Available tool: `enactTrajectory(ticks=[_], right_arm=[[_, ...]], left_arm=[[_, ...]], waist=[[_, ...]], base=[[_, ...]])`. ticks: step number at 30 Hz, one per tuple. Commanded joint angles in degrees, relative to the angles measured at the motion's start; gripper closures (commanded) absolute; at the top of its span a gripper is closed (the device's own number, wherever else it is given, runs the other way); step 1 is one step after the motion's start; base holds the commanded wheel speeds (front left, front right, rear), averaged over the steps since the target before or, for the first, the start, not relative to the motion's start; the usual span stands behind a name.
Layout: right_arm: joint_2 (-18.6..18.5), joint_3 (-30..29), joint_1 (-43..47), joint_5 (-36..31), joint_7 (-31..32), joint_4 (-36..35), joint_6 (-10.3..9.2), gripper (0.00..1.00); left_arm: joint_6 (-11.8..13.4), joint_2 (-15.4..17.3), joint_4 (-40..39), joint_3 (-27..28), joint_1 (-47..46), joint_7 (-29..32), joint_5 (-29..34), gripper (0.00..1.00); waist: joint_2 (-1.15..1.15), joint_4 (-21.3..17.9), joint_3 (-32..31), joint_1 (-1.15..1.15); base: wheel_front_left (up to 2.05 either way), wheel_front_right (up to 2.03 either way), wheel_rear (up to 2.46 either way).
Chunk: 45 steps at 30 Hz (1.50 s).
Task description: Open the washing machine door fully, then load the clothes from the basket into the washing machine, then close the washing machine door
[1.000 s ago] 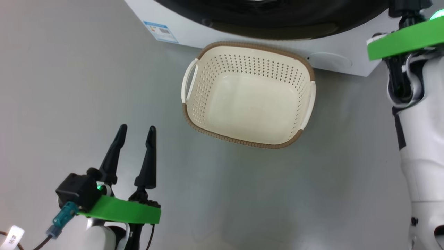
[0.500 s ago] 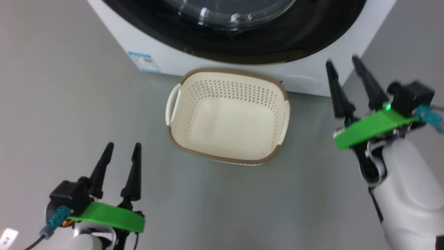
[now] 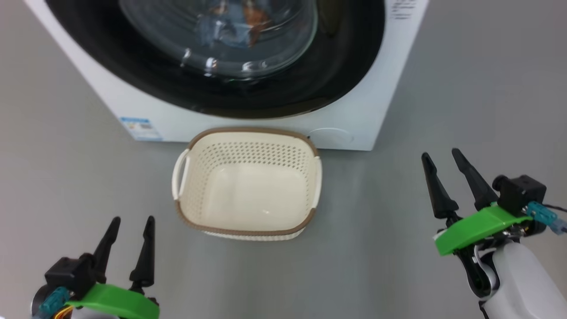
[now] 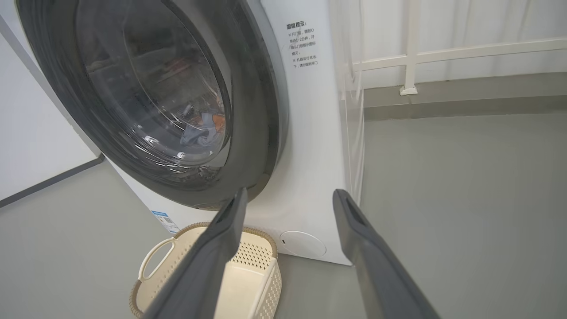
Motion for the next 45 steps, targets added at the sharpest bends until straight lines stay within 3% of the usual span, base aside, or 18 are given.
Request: enactTrajectory(ticks=[1,21,40,41,45], right_arm=[[-0.3,0.8,1.2,1.2,-0.3,-1.7,-0.33,0.00],[-0.4,-2.3,11.2,1.7,-0.3,-3.9,-0.33,0.00],[0.0,-3.9,13.2,1.2,-0.3,-4.8,-0.33,0.00],[0.5,-4.8,12.7,1.5,0.0,-3.2,0.00,1.00],[1.4,-4.5,13.0,2.1,0.2,-1.4,0.02,1.00]], left_arm=[[-0.1,1.9,-0.6,2.3,-0.1,-0.4,-0.4,0.00],[-0.1,4.6,0.9,5.0,3.3,-0.4,-2.2,0.00],[-0.1,4.5,-0.3,6.3,3.7,-0.4,-1.8,0.00],[0.0,3.0,1.2,4.1,4.8,0.0,-1.7,1.00],[0.0,1.4,2.7,3.6,5.2,0.2,-2.3,1.00]], waist=[[0.00,-3.0,-2.6,0.00],[0.00,-10.3,-5.7,0.00],[0.00,-11.4,-5.6,0.00],[0.00,-11.4,-5.6,0.00],[0.00,-11.4,-5.6,0.00]], base=[[0.00,0.00,0.00],[0.00,0.00,0.00],[0.00,0.00,0.00],[0.00,0.00,0.00],[0.00,0.00,0.00]])
